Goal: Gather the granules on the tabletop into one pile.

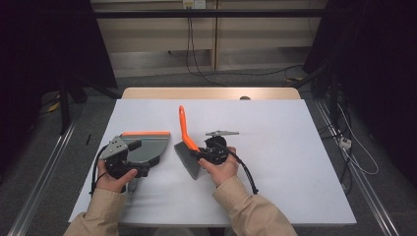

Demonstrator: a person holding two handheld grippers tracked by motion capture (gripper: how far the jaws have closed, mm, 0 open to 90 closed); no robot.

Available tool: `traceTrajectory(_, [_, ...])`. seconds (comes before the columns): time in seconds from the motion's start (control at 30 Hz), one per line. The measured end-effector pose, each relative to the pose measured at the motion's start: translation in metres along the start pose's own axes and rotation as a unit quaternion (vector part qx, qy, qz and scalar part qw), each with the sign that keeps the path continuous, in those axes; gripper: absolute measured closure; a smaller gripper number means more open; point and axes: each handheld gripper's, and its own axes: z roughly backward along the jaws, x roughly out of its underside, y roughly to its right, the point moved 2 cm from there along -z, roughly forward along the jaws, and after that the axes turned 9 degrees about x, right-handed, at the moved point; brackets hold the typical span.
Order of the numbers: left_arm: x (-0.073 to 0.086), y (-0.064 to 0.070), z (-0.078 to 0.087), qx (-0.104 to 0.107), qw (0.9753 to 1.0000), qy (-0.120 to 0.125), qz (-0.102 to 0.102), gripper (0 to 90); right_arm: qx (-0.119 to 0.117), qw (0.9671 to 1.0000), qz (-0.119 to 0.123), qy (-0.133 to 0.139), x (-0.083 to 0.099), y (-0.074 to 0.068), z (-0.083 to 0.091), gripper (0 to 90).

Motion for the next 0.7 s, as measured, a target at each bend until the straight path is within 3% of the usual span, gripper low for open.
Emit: traceTrajectory(0.7, [0.000,0.001,-0.003,0.002,1.0000,-0.001,-0.003,4.7,0.035,0.9990,-0.025,0.008,0.002,0.037,0.024,70.9])
